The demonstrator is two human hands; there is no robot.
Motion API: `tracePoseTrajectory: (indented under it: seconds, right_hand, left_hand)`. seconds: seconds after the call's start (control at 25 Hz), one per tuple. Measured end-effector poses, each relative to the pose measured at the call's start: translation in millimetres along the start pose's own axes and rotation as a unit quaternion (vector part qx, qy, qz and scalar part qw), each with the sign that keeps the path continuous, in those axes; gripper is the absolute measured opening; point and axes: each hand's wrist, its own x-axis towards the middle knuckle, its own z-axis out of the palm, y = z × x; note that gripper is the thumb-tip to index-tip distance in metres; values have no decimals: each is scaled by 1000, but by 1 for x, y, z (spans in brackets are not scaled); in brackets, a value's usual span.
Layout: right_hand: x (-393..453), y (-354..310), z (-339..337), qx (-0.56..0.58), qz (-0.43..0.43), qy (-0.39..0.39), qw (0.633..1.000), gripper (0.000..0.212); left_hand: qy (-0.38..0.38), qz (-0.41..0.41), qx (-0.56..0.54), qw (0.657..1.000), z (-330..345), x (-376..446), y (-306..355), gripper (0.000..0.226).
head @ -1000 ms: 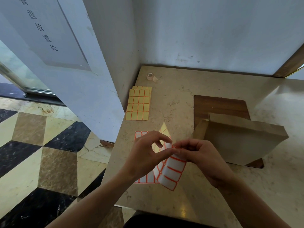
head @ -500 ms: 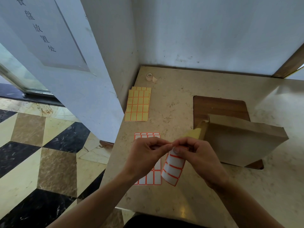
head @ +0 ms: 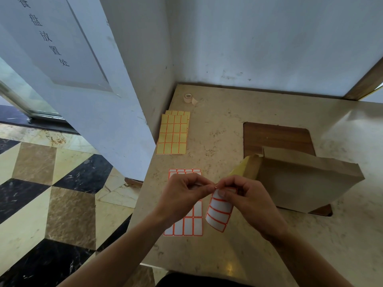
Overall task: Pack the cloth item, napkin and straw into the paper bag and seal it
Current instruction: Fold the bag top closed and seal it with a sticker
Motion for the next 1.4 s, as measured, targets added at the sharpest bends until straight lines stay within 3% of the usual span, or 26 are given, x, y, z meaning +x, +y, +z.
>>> tracePoseTrajectory:
  seconds: [0.24,0.6,1.08,1.4]
  right_hand:
    - [5,-1,-3,41,10,4,999,15]
    - [13,1,-2,136,90,33,986,10]
    - [25,9,-6,142,125,36,981,10]
    - [39,18,3,142,145,44,978,9]
  left_hand:
    - [0,-13,-10,1000,1,5,0,5]
    - [2,-61,-71,996,-2,11,-2,9]
    - [64,-151,-172,971,-25,18,-25,13]
    - [93,-160,-169,968,-41,18,-36,11]
